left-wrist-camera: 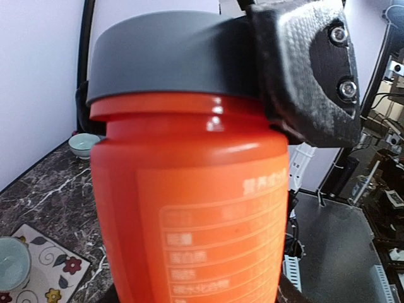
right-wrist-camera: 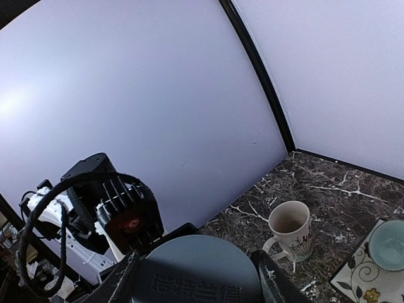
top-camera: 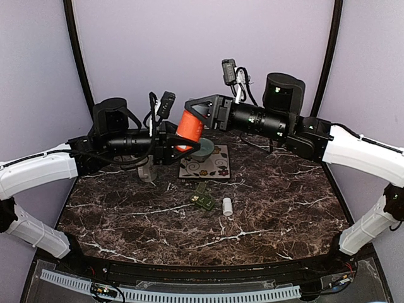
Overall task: Sort the pills into containers
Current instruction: Screw the lid of the pill bottle onto the pill bottle.
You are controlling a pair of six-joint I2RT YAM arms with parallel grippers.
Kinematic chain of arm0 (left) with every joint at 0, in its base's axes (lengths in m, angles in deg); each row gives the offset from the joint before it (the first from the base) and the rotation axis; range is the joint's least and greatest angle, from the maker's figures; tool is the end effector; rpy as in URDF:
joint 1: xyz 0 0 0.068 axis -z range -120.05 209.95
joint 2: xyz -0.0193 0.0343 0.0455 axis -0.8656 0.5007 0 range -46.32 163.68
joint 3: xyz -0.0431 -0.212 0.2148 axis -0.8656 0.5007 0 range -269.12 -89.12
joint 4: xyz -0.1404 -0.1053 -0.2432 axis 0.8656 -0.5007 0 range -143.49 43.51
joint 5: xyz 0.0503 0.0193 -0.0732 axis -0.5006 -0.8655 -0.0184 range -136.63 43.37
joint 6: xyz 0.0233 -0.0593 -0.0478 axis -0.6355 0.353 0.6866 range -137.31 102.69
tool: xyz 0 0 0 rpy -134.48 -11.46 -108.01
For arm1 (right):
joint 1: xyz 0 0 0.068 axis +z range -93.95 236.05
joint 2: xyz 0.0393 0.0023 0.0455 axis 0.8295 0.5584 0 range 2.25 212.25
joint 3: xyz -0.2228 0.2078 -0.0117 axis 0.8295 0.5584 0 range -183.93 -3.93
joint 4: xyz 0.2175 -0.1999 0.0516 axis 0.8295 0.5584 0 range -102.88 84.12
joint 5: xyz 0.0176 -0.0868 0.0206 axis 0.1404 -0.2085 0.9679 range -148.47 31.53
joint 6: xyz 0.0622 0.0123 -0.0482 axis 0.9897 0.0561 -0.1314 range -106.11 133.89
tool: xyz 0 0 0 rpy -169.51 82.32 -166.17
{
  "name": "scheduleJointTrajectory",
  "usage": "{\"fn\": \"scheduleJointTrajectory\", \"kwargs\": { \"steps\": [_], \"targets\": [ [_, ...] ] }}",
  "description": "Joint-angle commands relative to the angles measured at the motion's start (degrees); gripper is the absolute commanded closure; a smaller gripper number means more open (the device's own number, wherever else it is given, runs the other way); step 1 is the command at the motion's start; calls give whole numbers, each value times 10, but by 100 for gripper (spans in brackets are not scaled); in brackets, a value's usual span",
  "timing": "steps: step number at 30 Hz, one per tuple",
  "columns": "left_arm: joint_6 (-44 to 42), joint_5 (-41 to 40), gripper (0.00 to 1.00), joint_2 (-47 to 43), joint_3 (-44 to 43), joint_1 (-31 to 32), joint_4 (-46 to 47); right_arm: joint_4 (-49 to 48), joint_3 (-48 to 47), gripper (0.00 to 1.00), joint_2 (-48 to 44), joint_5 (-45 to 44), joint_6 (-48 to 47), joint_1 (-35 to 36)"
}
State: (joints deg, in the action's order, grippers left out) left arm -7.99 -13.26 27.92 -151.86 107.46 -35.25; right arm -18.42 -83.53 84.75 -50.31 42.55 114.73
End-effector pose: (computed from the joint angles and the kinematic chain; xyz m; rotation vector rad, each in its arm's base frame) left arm 0.2170 -0.2928 0.4006 1.0009 1.3927 -1.2117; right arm 0.2055 0.3565 0.4600 -0.5546 1.5852 1.2975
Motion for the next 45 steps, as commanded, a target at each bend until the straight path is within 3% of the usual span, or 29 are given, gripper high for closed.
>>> {"fn": "scheduleJointTrajectory", "kwargs": {
  "steps": [1,16,23,26,30,33,38,45],
  "targets": [
    [-45,-108,100,-46,-6,18,56,91,-4,88,36,-46,11,14],
    [-146,-385,100,-41,7,113,119,167,-64,91,84,-172,55,15],
    [-163,-416,100,-31,8,124,139,186,-83,90,115,-205,71,16],
    [-163,-410,100,-36,13,123,139,174,-78,78,109,-204,65,19],
    [-157,-404,100,-44,26,123,140,148,-66,52,93,-199,49,24],
    [-154,-407,100,-49,32,123,136,125,-49,40,78,-195,37,26],
    [-148,-418,100,-54,37,121,127,98,-23,28,46,-190,27,28],
    [-128,-413,100,-57,35,106,118,90,9,26,12,-192,17,34]
  ]
}}
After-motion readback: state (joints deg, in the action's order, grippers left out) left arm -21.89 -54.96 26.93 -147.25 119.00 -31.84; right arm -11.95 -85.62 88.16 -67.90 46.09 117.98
